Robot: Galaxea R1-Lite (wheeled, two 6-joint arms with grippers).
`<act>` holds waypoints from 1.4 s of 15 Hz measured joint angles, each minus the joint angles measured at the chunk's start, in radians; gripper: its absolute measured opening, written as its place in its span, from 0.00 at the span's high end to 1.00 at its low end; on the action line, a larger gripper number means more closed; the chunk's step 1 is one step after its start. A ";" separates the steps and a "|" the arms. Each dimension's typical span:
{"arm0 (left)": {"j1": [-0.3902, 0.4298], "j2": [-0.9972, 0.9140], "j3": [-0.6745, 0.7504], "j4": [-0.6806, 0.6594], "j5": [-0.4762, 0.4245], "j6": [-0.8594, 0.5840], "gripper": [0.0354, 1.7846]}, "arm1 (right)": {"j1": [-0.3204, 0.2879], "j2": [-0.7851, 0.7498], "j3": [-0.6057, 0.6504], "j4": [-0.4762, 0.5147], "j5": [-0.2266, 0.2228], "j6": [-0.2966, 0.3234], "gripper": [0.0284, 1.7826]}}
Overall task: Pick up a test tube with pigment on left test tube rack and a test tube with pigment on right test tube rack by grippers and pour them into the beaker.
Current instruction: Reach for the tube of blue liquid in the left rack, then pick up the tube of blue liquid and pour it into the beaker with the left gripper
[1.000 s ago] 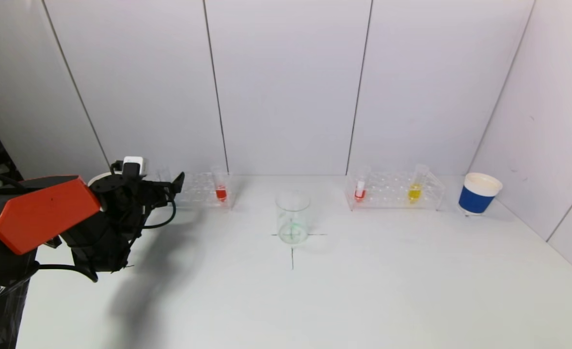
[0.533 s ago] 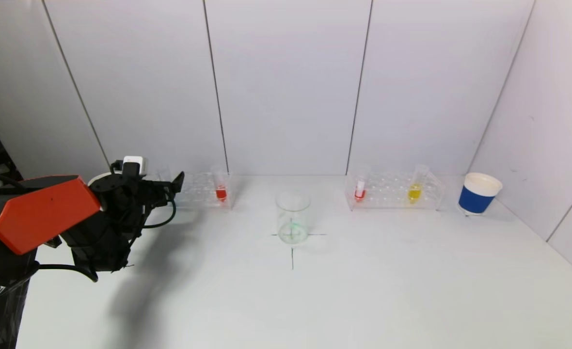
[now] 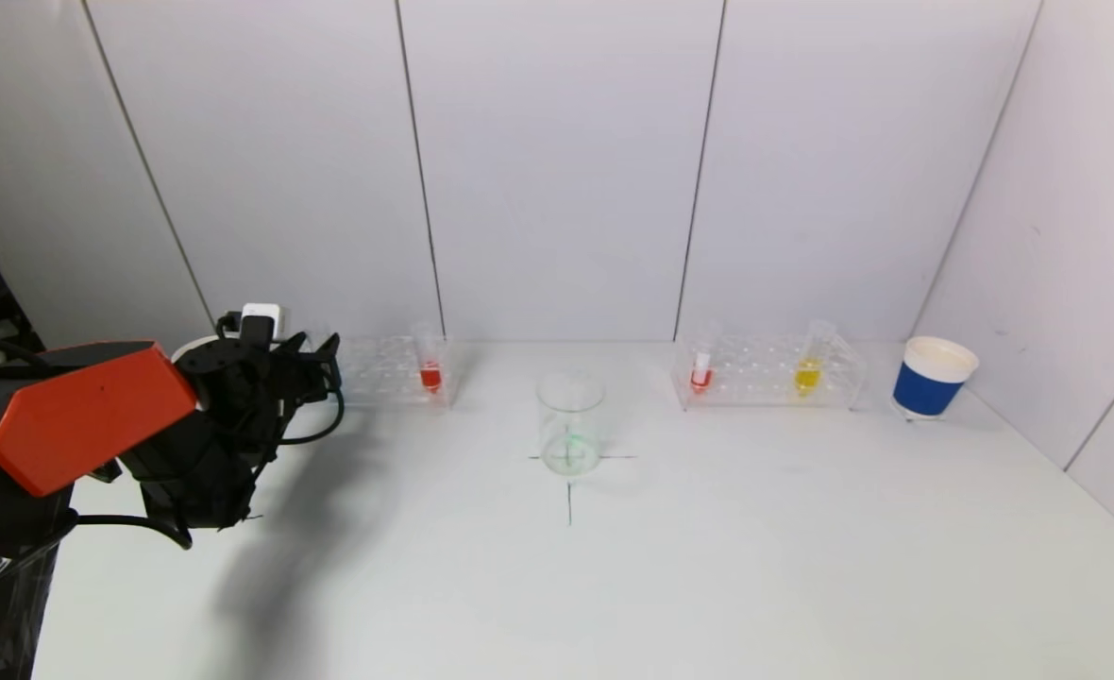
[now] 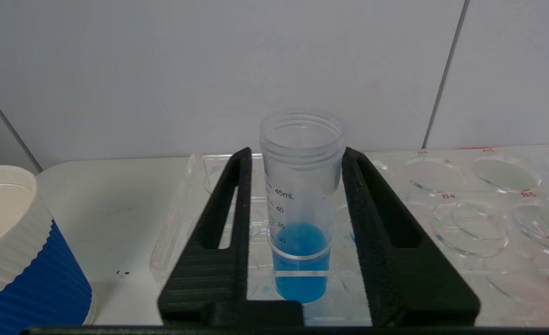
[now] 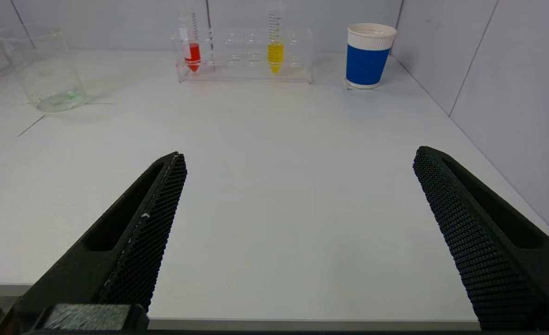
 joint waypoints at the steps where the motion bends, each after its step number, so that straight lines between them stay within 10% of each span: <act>1: 0.000 0.000 -0.001 0.000 -0.001 0.000 0.74 | 0.000 0.000 0.000 0.000 0.000 0.000 0.01; 21: 0.006 -0.060 -0.022 0.074 0.000 -0.002 0.78 | 0.000 0.000 0.000 0.000 0.000 0.000 0.01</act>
